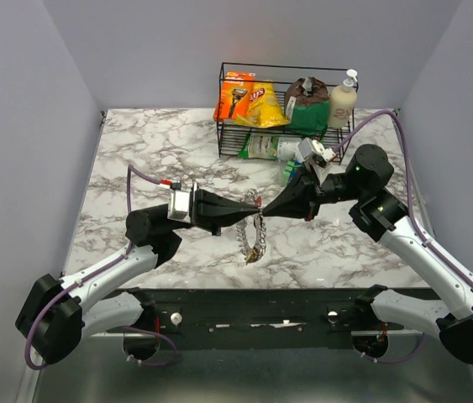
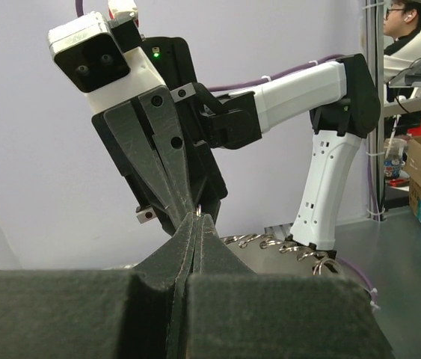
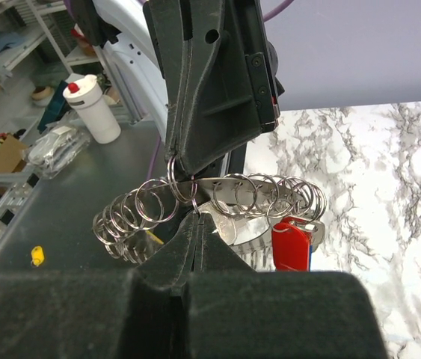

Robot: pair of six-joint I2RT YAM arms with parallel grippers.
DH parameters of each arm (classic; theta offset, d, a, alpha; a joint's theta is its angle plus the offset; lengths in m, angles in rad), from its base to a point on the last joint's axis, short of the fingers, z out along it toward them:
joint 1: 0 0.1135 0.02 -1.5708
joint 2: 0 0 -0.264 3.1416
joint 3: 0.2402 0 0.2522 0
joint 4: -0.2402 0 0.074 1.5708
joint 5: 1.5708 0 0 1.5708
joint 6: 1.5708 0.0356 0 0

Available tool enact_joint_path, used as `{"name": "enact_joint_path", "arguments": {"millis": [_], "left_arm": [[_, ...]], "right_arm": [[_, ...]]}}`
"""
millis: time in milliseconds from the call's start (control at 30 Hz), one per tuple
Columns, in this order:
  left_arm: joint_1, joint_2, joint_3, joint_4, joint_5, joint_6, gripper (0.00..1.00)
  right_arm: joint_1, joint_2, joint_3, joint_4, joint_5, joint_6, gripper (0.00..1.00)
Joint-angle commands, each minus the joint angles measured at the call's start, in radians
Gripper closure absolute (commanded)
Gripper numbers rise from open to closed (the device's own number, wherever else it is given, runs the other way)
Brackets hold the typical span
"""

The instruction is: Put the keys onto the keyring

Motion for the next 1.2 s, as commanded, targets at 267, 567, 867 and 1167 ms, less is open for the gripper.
{"name": "enact_joint_path", "arguments": {"millis": [267,567,867,1167], "left_arm": [[-0.002,-0.005,0.033,0.068,0.011,0.0,1.0],[-0.002,-0.016,0.029,0.05,0.01,0.015,1.0],[-0.002,-0.043,0.021,-0.001,-0.001,0.054,1.0],[-0.002,-0.074,0.018,-0.04,-0.002,0.083,1.0]], "right_arm": [[0.029,0.015,0.018,-0.031,0.079,-0.002,0.99],[0.037,0.019,0.018,-0.031,0.113,0.011,0.88],[0.037,-0.055,-0.031,-0.061,0.194,-0.045,0.72],[0.037,-0.106,-0.054,-0.107,0.274,-0.097,0.48]]}}
